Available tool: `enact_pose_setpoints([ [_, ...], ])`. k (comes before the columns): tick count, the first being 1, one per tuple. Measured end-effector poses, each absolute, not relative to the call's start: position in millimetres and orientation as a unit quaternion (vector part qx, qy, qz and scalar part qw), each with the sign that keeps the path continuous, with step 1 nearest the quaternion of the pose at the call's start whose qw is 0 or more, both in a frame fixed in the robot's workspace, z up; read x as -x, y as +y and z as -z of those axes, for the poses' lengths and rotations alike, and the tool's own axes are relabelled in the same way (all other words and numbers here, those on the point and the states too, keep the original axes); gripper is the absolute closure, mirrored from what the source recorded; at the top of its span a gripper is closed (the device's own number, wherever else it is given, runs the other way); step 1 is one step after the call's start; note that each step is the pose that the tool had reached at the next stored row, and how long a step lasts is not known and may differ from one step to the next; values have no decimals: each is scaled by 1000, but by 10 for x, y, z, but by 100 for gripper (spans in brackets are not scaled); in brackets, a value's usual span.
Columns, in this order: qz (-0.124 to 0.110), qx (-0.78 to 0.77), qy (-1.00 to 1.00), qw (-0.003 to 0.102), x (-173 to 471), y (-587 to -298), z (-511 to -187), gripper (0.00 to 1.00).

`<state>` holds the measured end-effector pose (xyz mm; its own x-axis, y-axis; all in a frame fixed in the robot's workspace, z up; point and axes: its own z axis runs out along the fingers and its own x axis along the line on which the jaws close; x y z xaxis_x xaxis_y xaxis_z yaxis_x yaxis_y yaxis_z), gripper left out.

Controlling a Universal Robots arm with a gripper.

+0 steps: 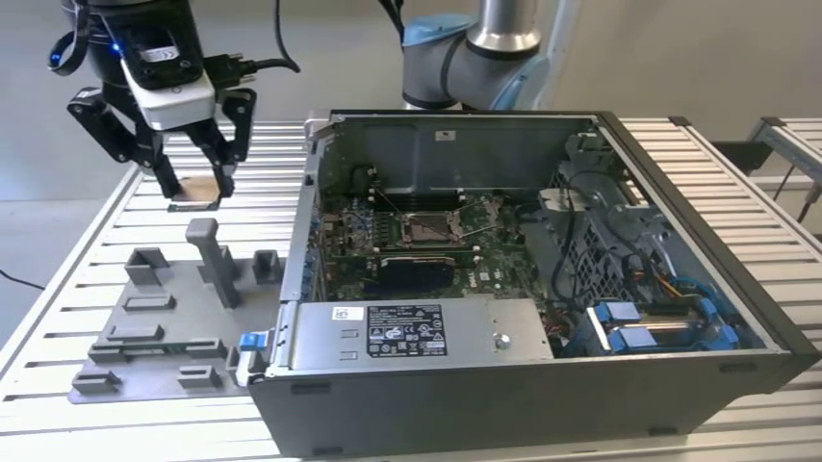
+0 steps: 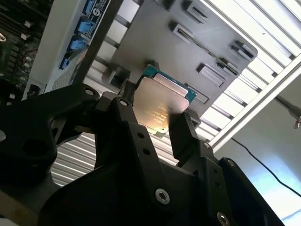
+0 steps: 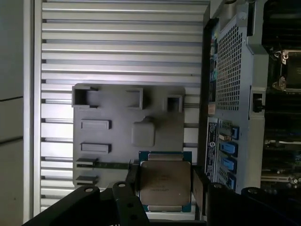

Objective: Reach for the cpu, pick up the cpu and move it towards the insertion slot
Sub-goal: 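Pick up the cpu and move it towards the insertion slot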

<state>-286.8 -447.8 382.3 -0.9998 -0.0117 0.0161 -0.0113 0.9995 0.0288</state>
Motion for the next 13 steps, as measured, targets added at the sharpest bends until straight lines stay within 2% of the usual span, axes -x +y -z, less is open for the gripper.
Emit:
enact_pose_setpoints([
  [13,14,-6,-1000,8,2465,-4478,-3827,100],
])
